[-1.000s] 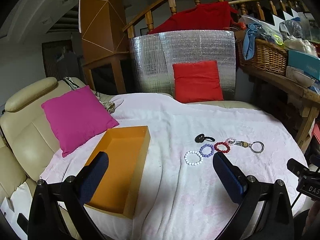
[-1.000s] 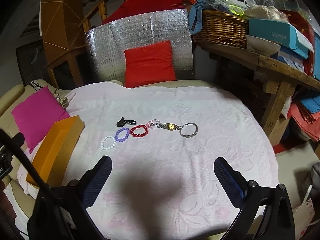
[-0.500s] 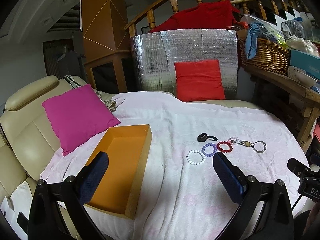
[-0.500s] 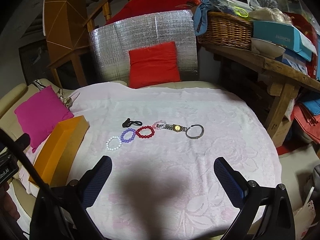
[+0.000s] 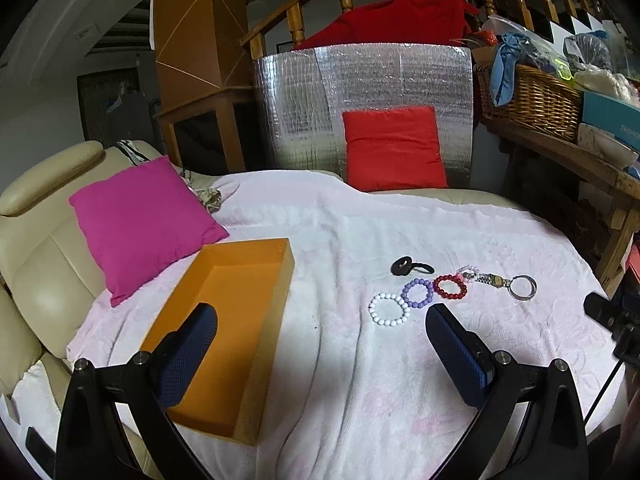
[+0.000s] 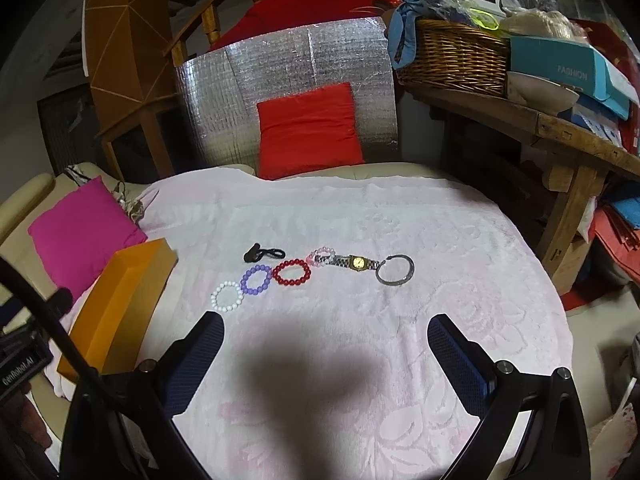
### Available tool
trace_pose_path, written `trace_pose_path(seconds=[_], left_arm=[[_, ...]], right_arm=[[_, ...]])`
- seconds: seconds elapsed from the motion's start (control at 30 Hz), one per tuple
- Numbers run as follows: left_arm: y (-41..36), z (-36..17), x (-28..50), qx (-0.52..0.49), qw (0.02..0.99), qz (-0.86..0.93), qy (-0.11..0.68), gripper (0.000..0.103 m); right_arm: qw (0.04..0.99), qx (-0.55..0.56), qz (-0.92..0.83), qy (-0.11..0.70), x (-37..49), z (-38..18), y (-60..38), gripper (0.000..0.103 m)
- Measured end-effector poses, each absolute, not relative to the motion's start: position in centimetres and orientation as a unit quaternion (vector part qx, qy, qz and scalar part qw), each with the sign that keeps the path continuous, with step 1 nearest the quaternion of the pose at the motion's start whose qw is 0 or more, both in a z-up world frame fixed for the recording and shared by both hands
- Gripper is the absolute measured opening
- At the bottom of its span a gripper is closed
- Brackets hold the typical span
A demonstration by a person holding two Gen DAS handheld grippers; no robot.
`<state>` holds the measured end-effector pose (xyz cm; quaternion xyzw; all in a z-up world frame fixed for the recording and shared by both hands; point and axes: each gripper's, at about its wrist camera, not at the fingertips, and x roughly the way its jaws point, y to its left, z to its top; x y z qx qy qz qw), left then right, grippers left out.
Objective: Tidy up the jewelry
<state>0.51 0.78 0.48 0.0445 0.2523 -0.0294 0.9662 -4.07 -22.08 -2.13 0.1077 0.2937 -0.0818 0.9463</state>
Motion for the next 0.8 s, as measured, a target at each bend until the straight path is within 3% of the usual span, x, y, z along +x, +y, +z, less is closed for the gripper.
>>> trace_pose_path(seconds=[0.3,0.53,0.67,0.8], left_arm=[[1.7,-5.2,8.3,-0.028,0.943,-0.118,0.311,0.103],[0.0,-8.8,13.1,-0.012,0.924,-0.117,0.364,0.103],[-1.5,-11.0,14.6,0.031,0.908,-0.112,0.403,0.102],[-3.5,-12.5,15.6,0.058,0.897,-0.128,0.420,0.089]], right_arm=[[0.930,0.186,-0.034,0.314,1.5,-5.2,-27.4,0.098],[0.905,0.250,0.003,0.345,6.7,-8.6,-30.6,0.069],[0.884,0.294,0.030,0.361,9.0,-10.7,-32.1,0.060],[0.873,0.313,0.001,0.374,10.4,-12.0,-34.6,0.057]])
